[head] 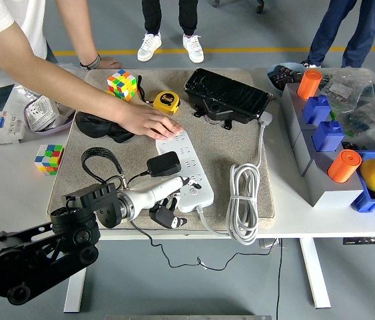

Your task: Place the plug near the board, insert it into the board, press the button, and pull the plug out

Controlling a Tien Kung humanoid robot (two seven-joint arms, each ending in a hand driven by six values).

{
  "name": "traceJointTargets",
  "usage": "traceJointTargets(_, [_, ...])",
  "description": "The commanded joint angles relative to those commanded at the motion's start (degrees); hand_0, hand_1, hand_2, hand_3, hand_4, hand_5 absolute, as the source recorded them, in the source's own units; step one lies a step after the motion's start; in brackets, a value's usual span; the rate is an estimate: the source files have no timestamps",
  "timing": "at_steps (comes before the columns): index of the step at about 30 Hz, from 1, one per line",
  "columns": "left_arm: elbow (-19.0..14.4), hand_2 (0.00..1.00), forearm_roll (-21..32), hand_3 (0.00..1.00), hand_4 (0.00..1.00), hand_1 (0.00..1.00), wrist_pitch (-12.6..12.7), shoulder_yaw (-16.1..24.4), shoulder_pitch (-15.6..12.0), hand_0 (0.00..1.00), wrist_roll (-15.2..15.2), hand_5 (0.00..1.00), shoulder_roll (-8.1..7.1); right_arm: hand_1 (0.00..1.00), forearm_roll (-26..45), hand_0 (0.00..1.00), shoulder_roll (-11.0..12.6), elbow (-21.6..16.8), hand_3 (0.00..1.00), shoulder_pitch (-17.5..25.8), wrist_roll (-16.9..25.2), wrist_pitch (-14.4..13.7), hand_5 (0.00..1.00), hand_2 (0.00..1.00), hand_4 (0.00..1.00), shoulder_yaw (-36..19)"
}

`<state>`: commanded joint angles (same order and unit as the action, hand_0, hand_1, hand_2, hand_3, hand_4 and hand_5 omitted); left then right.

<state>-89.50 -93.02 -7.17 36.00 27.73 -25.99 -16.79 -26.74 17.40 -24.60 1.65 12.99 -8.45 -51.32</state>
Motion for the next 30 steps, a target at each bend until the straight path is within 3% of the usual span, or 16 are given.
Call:
traceJointTargets(3, [0.3,0.181,2.2,0.868,0.717,0.113,2.4,0.8,-0.6,0.06,3.2,0.002,-0.18,0.592,0.0,0.598,-0.1,0.1,0.545,0.0,0.0,0.0,0.214,0.543,0.782,0.1])
traceJointTargets(7, [1.8,0.179,5.6,0.837,0.708,0.094,8.0,1.2,-1.6,0.064,9.5,0.034,0.06,0.592,0.1,0.599,-0.3,0.1,0.545,-0.1,-0.1,0.0,0.214,0.543,0.782,0.2])
traceJointTargets(9, [3.0,0.179,8.7,0.837,0.708,0.094,12.3,1.2,-2.2,0.064,14.1,0.034,0.37,0.592,0.1,0.599,-0.4,0.1,0.545,-0.1,-0.1,0.0,0.214,0.543,0.782,0.2])
traceJointTargets(10, [3.5,0.28,10.2,0.701,0.795,0.165,14.2,1.1,-2.4,0.151,16.3,0.188,0.48,0.592,0.1,0.598,-0.4,0.1,0.545,-0.1,-0.1,0.0,0.214,0.543,0.782,0.3])
traceJointTargets(14, [5.5,0.28,16.2,0.701,0.795,0.165,20.0,0.8,-3.0,0.151,23.7,0.188,1.0,0.592,0.1,0.598,-0.4,0.2,0.545,-0.2,0.0,0.0,0.214,0.543,0.782,0.2])
traceJointTargets(15, [6.0,0.28,17.7,0.701,0.795,0.165,20.9,0.7,-3.2,0.151,25.2,0.188,1.13,0.592,0.1,0.598,-0.4,0.2,0.545,-0.2,0.0,0.0,0.214,0.543,0.782,0.2])
traceJointTargets(16, [6.5,0.538,19.0,0.637,0.887,0.52,21.6,0.6,-3.3,0.389,26.5,0.447,1.24,0.591,0.1,0.6,-0.4,0.2,0.545,-0.2,0.0,0.0,0.213,0.543,0.782,0.2])
traceJointTargets(21, [8.6,0.538,25.3,0.637,0.887,0.52,24.2,0.3,-4.4,0.389,31.1,0.447,2.02,0.591,0.1,0.6,-0.4,0.2,0.545,-0.2,0.0,0.0,0.213,0.543,0.782,0.2])
traceJointTargets(22, [8.8,0.65,25.7,0.638,0.896,0.674,24.5,0.3,-4.5,0.663,31.2,0.475,2.08,0.592,0.1,0.6,-0.4,0.2,0.546,-0.2,0.0,0.0,0.214,0.543,0.782,0.2])
traceJointTargets(27, [10.1,0.65,33.2,0.638,0.896,0.674,26.6,0.1,-5.6,0.663,36.2,0.475,2.9,0.592,0.1,0.6,-0.5,0.3,0.546,-0.2,-0.1,0.0,0.214,0.543,0.782,0.3])
traceJointTargets(28, [10.2,0.777,34.1,0.745,0.918,0.784,26.7,0.1,-5.8,0.786,36.9,0.54,2.96,0.592,0.2,0.599,-0.5,0.3,0.545,-0.2,-0.1,0.0,0.214,0.543,0.781,0.3])
traceJointTargets(30, [10.4,0.777,35.9,0.745,0.918,0.784,27.2,0.0,-5.9,0.786,39.2,0.54,3.02,0.592,0.2,0.599,-0.5,0.4,0.545,-0.3,-0.1,0.0,0.214,0.543,0.781,0.4])
